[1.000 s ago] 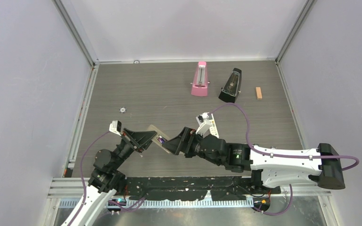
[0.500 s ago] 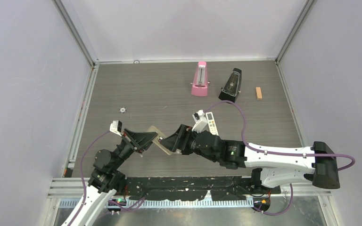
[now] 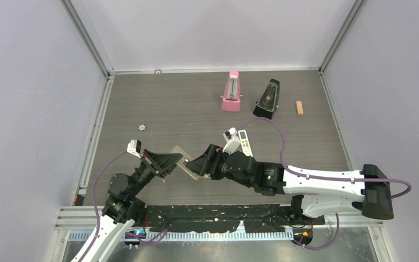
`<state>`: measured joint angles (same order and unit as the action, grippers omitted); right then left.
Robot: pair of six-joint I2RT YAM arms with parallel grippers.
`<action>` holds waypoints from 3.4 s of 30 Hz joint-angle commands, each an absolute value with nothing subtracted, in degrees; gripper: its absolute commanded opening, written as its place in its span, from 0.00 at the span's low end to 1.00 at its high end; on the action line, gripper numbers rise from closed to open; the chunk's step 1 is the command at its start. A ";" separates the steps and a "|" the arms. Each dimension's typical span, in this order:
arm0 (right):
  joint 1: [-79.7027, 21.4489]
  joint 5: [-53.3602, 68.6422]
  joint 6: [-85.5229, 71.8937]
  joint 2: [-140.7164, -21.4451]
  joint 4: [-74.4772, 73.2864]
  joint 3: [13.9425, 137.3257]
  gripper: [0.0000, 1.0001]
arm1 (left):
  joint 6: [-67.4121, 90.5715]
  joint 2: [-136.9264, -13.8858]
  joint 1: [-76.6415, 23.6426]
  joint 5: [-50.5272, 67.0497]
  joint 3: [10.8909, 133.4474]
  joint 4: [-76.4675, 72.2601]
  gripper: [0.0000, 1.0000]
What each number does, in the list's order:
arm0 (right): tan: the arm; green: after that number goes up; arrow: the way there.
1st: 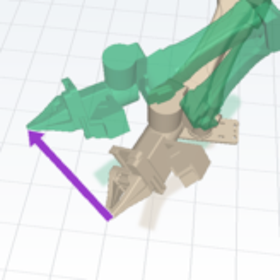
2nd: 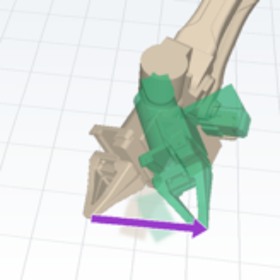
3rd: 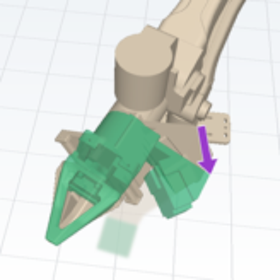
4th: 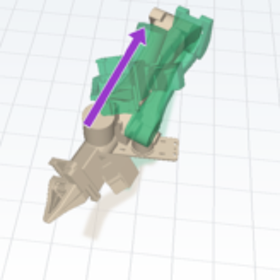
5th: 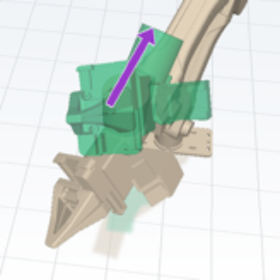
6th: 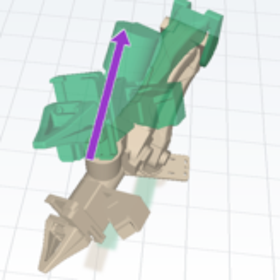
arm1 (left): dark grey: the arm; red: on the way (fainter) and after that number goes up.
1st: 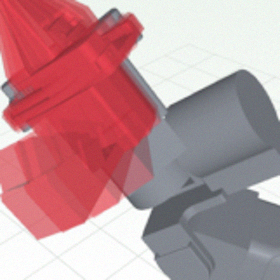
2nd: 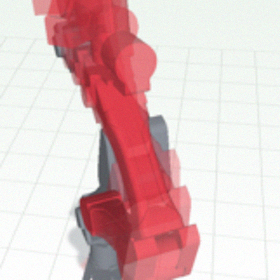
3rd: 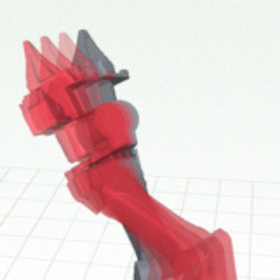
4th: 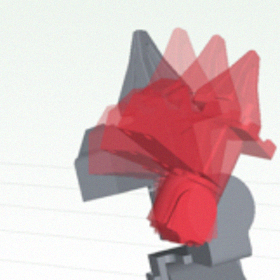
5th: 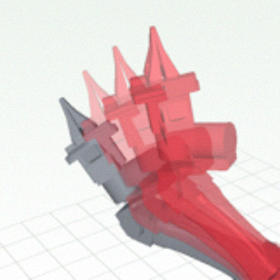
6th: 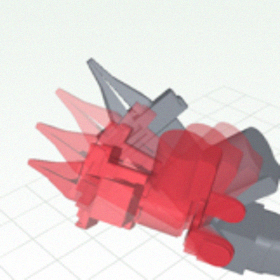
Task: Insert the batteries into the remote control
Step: Load the battery into the remote control.
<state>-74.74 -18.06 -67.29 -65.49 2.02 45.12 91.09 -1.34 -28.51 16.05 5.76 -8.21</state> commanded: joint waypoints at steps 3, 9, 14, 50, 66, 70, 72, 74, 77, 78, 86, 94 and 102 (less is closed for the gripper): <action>-74.44 -18.18 -66.29 -64.55 4.26 45.84 0.78 | 91.75 -0.70 -28.56 15.86 7.70 -10.83 0.00; -74.40 -17.35 -65.33 -61.96 8.20 44.19 0.85 | 93.85 -0.68 -28.56 15.26 6.37 -11.13 0.00; -74.31 -16.95 -65.23 -59.15 10.57 41.40 0.85 | 97.06 1.51 -28.56 13.65 5.30 -11.11 0.00; -74.15 -16.49 -72.23 -59.83 21.59 35.01 0.60 | 103.35 6.00 -28.56 10.54 6.02 -6.19 0.00; -73.32 -15.49 -75.48 -61.31 25.01 33.01 0.50 | 103.07 5.84 -28.56 11.18 5.90 -6.59 0.00; -73.01 -15.00 -76.57 -61.51 28.07 31.30 0.52 | 102.71 5.84 -28.56 11.39 5.80 -6.81 0.00; -73.01 -14.82 -76.52 -61.52 28.32 31.21 0.55 | 102.70 5.89 -28.56 11.47 5.72 -6.94 0.00; -72.99 -14.60 -76.41 -61.45 28.36 31.20 0.59 | 102.74 5.88 -28.56 11.44 5.78 -7.10 0.00; -72.97 -14.77 -76.44 -61.27 28.32 31.14 0.61 | 102.66 5.72 -28.56 11.58 5.80 -7.41 0.00; -72.96 -14.79 -76.36 -61.24 28.41 31.12 0.61 | 102.66 5.71 -28.56 11.66 5.80 -7.38 0.00; -72.78 -14.61 -77.10 -61.83 28.82 31.03 0.61 | 102.61 5.97 -28.56 11.78 5.71 -7.30 0.00; -72.47 -13.60 -77.98 -63.36 27.99 31.44 0.56 | 102.62 6.23 -28.56 11.87 5.75 -7.30 0.00; -72.35 -12.99 -78.22 -64.57 27.29 31.98 0.52 | 102.65 6.37 -28.56 11.95 5.80 -7.39 0.00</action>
